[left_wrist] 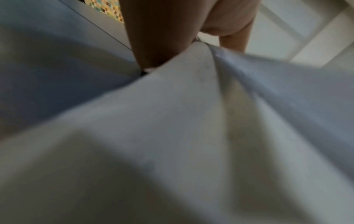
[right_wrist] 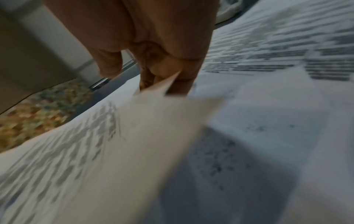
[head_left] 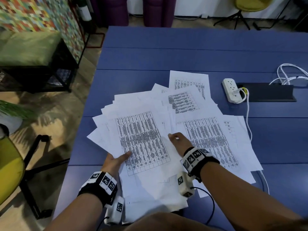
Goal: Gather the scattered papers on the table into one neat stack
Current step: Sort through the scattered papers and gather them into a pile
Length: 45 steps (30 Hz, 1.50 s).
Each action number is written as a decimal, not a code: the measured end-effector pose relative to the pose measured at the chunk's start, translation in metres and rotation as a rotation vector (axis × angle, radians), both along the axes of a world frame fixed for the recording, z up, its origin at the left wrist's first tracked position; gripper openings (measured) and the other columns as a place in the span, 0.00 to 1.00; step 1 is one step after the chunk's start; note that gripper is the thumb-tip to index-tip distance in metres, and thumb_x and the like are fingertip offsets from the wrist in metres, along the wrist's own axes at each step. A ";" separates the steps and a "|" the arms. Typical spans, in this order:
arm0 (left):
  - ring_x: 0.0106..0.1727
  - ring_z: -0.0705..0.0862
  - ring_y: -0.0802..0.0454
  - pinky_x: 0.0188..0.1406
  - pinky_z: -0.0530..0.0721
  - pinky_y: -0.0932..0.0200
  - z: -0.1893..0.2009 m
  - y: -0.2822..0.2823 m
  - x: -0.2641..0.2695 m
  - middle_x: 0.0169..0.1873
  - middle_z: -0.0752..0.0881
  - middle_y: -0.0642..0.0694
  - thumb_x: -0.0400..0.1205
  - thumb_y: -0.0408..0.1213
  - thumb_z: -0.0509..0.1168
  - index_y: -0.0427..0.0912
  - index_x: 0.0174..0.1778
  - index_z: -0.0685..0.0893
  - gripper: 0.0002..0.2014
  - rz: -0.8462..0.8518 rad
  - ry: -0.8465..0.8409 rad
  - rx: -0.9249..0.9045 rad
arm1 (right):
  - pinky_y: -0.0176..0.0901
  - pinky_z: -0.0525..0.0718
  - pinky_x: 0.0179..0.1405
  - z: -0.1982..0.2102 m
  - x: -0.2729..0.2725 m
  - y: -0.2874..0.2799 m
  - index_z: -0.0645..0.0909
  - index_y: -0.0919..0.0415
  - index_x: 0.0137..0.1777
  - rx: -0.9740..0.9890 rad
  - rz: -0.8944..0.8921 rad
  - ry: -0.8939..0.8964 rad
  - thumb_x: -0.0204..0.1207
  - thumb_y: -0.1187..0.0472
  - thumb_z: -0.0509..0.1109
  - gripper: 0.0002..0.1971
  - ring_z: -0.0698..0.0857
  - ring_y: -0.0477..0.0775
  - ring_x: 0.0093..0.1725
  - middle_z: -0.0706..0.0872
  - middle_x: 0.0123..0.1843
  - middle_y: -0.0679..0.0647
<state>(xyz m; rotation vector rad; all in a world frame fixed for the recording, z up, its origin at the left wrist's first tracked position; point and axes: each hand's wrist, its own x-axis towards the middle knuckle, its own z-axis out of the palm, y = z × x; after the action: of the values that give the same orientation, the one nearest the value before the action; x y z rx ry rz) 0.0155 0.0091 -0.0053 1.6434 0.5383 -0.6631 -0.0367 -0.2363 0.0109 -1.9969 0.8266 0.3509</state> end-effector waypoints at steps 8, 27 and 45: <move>0.80 0.67 0.44 0.77 0.63 0.45 0.000 -0.005 0.003 0.72 0.72 0.44 0.76 0.39 0.75 0.33 0.83 0.57 0.44 0.090 -0.014 -0.125 | 0.32 0.70 0.62 0.001 0.017 0.019 0.57 0.60 0.82 0.025 0.026 0.037 0.83 0.59 0.65 0.31 0.70 0.57 0.77 0.64 0.82 0.54; 0.81 0.66 0.39 0.80 0.63 0.43 0.005 0.000 0.011 0.81 0.66 0.38 0.87 0.59 0.52 0.38 0.83 0.64 0.35 0.088 0.092 0.124 | 0.52 0.72 0.71 0.007 0.028 -0.016 0.67 0.63 0.75 -0.426 0.257 0.097 0.84 0.62 0.59 0.20 0.68 0.62 0.74 0.69 0.75 0.61; 0.65 0.81 0.28 0.65 0.77 0.37 -0.018 0.006 0.019 0.64 0.81 0.24 0.71 0.67 0.71 0.23 0.67 0.78 0.48 -0.032 0.021 0.122 | 0.44 0.71 0.69 0.005 0.029 0.005 0.63 0.65 0.79 -0.113 0.063 0.180 0.84 0.52 0.61 0.27 0.70 0.59 0.76 0.68 0.79 0.59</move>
<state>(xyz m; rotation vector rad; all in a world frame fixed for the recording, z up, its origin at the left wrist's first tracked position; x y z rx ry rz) 0.0346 0.0147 -0.0238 1.7641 0.5783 -0.6827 -0.0079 -0.2316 0.0161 -2.1227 0.9140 0.5366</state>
